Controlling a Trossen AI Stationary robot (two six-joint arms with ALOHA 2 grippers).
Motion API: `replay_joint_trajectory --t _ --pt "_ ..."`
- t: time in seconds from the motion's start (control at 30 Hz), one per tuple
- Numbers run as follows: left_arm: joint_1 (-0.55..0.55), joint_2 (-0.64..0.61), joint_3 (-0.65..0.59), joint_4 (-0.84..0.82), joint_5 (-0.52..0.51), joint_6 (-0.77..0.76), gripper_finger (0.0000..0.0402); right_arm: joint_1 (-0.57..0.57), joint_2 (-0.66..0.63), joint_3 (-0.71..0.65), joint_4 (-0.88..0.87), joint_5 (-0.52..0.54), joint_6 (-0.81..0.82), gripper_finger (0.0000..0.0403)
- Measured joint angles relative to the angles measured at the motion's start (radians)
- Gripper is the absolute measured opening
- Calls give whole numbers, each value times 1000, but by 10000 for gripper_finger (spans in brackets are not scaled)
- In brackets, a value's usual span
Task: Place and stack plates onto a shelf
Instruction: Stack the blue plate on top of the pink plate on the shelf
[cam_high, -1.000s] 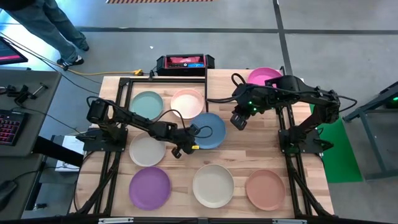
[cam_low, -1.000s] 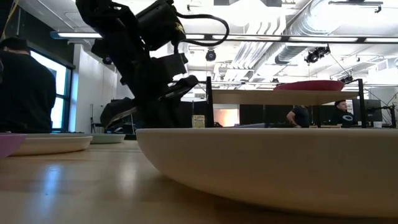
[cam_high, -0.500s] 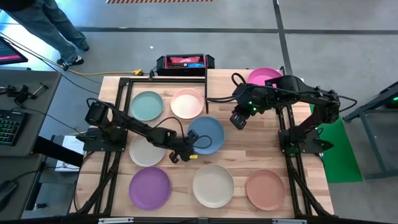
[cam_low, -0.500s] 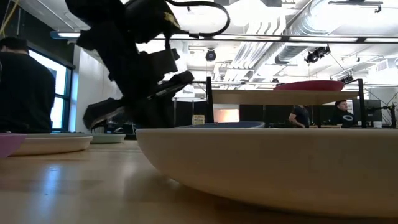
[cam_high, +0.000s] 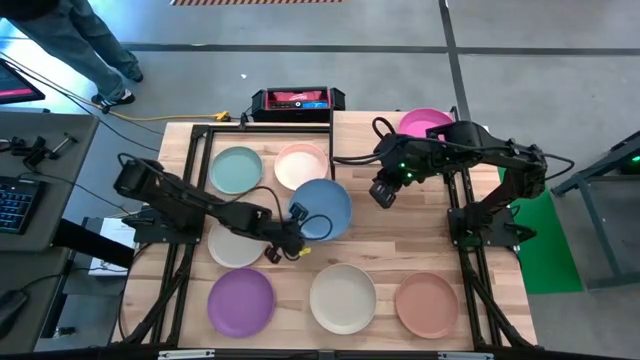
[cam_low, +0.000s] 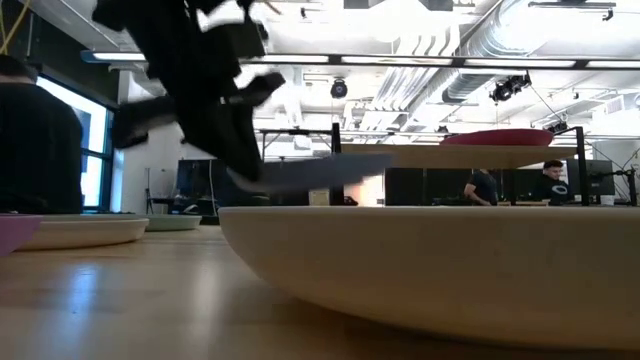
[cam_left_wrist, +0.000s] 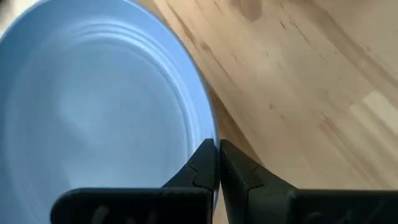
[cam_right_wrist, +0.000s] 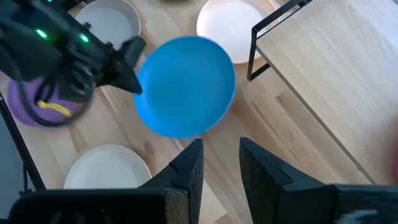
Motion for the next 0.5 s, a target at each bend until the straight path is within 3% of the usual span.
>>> replay_joint_trajectory --t 0.5 --pt "-69 -266 0 -175 -98 -13 0 -2 1 0 2 -1 45 83"
